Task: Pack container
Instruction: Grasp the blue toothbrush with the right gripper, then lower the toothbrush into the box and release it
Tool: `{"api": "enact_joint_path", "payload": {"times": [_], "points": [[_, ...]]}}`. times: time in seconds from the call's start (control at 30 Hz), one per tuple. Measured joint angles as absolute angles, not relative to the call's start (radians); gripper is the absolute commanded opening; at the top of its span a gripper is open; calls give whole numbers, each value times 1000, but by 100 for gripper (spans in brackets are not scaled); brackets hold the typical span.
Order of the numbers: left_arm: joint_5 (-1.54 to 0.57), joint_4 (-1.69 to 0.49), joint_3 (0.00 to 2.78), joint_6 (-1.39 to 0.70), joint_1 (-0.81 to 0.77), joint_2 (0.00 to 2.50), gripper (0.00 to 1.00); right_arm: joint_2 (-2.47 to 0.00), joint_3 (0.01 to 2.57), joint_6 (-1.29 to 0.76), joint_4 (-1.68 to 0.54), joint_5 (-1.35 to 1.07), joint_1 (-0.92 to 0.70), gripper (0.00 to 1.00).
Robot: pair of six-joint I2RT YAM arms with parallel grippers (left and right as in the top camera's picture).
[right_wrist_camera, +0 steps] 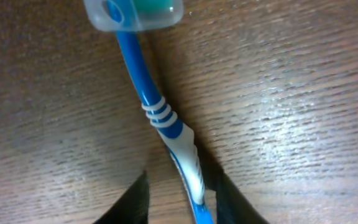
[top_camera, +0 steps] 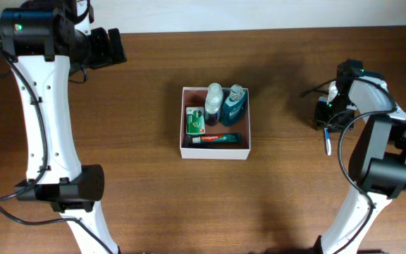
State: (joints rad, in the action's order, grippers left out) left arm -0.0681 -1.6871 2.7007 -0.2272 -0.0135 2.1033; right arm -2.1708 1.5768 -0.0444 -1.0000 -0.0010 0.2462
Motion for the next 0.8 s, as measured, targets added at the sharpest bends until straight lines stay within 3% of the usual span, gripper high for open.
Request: {"api": "enact_joint_path", "payload": {"times": [0.07, 0.1, 0.57, 0.8], "points": [[-68, -1687, 2701, -227, -14, 2103, 99, -2160, 1558, -43, -988, 3, 247, 6], [-68, -1687, 2701, -227, -14, 2103, 99, -2158, 1555, -42, -987, 3, 247, 4], [-68, -1687, 2701, -227, -14, 2103, 99, -2075, 1647, -42, -1232, -189, 213, 4], [-68, -1687, 2701, -227, -14, 2103, 99, -1716, 1779, 23, -1262, -235, -52, 4]]}}
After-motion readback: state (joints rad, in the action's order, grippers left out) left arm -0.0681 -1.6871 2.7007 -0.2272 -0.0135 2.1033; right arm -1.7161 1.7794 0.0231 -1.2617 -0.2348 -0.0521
